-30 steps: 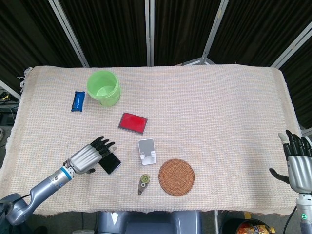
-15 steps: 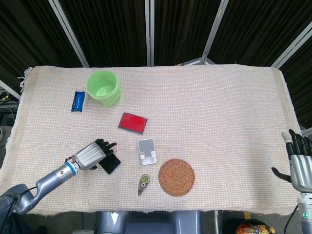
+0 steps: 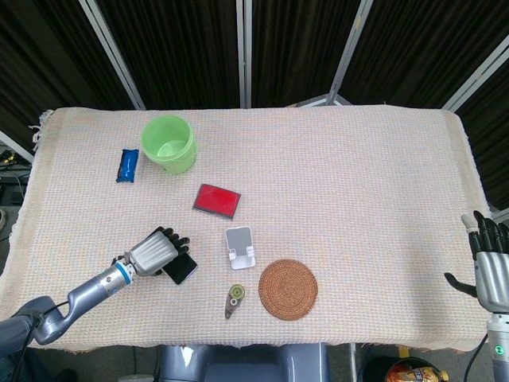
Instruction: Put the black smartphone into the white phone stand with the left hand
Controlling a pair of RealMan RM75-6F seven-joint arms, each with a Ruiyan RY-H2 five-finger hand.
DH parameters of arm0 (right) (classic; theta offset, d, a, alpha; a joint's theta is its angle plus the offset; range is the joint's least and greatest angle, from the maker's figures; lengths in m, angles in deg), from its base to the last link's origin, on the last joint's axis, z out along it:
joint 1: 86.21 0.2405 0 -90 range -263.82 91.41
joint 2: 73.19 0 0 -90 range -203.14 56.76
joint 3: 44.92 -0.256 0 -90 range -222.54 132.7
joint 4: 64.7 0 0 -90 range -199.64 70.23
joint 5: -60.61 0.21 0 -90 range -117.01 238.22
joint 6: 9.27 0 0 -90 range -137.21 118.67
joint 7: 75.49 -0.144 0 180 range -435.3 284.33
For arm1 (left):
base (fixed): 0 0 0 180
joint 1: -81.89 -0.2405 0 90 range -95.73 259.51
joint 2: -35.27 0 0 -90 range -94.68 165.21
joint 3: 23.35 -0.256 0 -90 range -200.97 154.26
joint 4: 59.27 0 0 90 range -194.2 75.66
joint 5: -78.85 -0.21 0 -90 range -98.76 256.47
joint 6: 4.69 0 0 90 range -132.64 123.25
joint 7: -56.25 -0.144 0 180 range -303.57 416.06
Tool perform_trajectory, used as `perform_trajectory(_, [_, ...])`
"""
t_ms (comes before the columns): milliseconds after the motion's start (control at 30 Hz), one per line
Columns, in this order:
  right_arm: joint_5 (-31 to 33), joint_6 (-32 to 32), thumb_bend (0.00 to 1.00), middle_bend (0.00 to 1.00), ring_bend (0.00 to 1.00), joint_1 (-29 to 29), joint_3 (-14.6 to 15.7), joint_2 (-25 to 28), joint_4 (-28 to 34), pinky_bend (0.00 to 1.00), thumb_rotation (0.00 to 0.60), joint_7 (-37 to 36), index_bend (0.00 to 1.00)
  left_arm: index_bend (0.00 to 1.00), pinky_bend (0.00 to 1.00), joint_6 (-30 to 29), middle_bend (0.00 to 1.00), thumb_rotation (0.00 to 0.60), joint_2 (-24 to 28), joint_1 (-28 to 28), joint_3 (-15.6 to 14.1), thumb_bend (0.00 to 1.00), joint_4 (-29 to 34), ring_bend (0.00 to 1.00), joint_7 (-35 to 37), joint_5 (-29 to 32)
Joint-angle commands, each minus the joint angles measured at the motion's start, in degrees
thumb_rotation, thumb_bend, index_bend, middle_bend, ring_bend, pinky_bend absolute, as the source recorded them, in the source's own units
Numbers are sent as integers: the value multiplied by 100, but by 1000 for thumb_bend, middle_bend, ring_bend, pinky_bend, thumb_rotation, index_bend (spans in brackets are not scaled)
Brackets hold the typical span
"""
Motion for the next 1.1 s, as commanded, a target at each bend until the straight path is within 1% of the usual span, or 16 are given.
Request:
perform_trajectory(33, [4, -7, 0, 0, 0, 2, 0, 4, -3, 0, 600, -16, 0, 430, 346, -52, 322, 600, -4, 9, -23, 6, -13, 399, -23, 5])
perform_trajectory(167, [-3, -5, 0, 0, 0, -1, 2, 14, 2, 0, 600, -40, 0, 477, 370, -172, 361, 600, 44, 6, -41, 22, 9, 431, -66, 11])
perform_trajectory(400, [-28, 18, 0, 0, 0, -12, 8, 36, 26, 0, 600, -79, 0, 484, 390, -489, 365, 600, 328, 18, 2, 22, 233, 437, -234, -16])
perform_trajectory(600, [-42, 30, 0, 0, 0, -15, 5, 60, 45, 0, 600, -124, 0, 496, 396, -931, 373, 600, 668, 161, 198, 21, 534, 444, -593, -196])
perform_trajectory(700, [-45, 30, 0, 0, 0, -14, 3, 68, 51, 0, 600, -141, 0, 501, 403, -1015, 376, 600, 812, 278, 302, 19, 723, 446, -751, -273])
perform_trajectory(867, [-40, 35, 0, 0, 0, -20, -2, 83, 56, 0, 600, -182, 0, 519, 413, -1120, 385, 600, 1026, 571, 525, 11, 1047, 451, -1263, -539])
perform_trajectory(933, [-35, 44, 0, 0, 0, -28, -8, 101, 58, 0, 600, -219, 0, 529, 419, -1087, 390, 600, 1097, 803, 672, 7, 1177, 456, -1714, -751])
perform_trajectory(967, [-27, 54, 0, 0, 0, -35, -15, 111, 59, 0, 600, -247, 0, 537, 423, -977, 393, 600, 1096, 963, 756, 6, 1238, 458, -2020, -871])
perform_trajectory(1100, [-2, 66, 0, 0, 0, -54, -28, 143, 53, 0, 600, -326, 0, 556, 427, -545, 400, 600, 1144, 1286, 921, 5, 1571, 462, -2700, -976])
